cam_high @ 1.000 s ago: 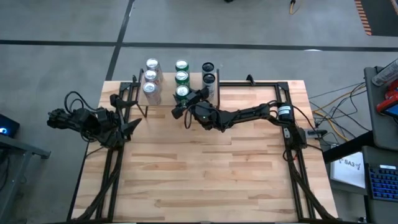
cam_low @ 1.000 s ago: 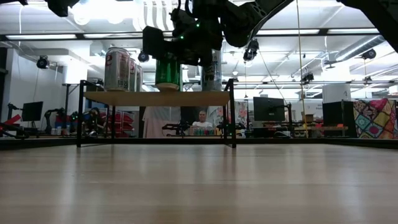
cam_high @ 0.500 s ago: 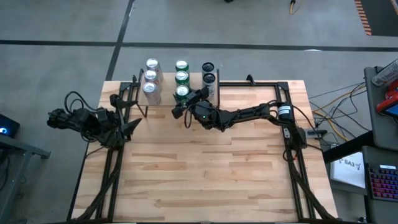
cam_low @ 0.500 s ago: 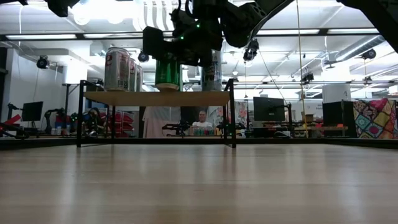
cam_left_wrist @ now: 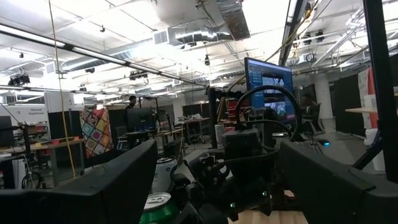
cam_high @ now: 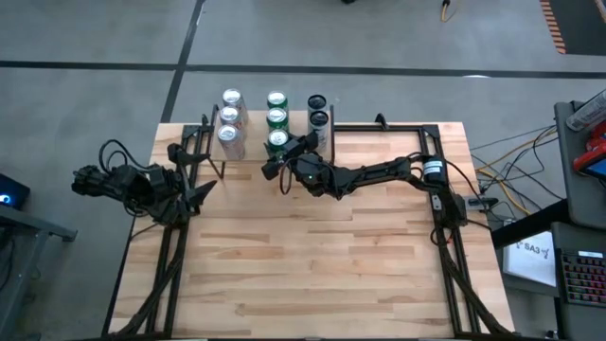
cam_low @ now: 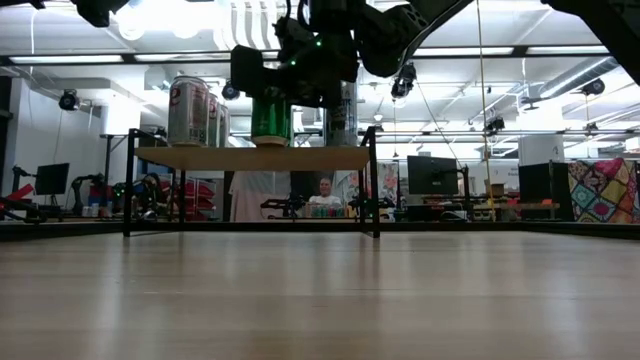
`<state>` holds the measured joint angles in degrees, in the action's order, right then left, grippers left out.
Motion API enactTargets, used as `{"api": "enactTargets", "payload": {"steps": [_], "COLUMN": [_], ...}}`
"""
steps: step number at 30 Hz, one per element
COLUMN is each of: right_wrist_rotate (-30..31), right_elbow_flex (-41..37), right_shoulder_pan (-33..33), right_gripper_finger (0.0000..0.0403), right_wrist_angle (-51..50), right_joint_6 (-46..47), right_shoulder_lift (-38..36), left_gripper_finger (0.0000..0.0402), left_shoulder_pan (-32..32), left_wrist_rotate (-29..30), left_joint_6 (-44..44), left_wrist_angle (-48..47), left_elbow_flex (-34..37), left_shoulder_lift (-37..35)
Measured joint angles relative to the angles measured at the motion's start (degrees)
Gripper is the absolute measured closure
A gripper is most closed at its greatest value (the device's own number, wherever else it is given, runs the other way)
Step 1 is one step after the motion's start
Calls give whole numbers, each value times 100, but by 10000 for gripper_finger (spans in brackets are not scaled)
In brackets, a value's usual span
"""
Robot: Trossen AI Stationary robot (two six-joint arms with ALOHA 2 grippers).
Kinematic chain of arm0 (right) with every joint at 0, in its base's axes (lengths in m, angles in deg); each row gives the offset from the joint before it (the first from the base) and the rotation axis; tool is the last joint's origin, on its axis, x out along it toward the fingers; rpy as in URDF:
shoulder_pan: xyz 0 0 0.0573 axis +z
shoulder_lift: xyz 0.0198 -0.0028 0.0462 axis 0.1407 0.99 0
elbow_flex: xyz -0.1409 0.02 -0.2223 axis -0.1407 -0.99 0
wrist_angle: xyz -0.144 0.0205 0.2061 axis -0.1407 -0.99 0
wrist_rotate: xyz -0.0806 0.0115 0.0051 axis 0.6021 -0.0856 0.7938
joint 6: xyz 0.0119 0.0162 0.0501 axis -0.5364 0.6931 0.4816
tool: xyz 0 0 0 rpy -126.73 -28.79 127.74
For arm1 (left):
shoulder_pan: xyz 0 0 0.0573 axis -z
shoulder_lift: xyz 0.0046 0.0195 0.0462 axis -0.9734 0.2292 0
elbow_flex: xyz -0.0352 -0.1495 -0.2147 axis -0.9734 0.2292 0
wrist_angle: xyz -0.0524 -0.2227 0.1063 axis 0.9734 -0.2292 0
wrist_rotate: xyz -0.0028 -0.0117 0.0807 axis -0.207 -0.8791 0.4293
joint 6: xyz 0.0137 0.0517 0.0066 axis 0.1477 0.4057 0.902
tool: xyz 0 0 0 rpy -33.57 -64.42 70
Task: Place canned beverage on shelf
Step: Put the green soda can aligned with the other green soda cans on the shelf
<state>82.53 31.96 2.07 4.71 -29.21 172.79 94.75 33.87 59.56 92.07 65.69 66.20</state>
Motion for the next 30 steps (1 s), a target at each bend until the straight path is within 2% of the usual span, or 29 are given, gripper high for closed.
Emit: {"api": "enactTargets", "payload": {"steps": [19, 30], "right_wrist_rotate": [1, 8], "right_elbow_flex": [0, 0], "right_shoulder_pan": [-13, -13], "right_gripper_finger": [73, 70], "right_wrist_angle": [-76, -77], "right_joint_6": [-26, -93], "right_shoulder_lift": [0, 0], "left_gripper_finger": [80, 80], "left_shoulder_pan": [-2, -2], "left_wrist_rotate": [2, 0], "left_joint_6": [415, 1062], "left_wrist_angle": [-187, -1132], "left_elbow_flex": [0, 2], "left_shoulder_lift": [323, 1213]}}
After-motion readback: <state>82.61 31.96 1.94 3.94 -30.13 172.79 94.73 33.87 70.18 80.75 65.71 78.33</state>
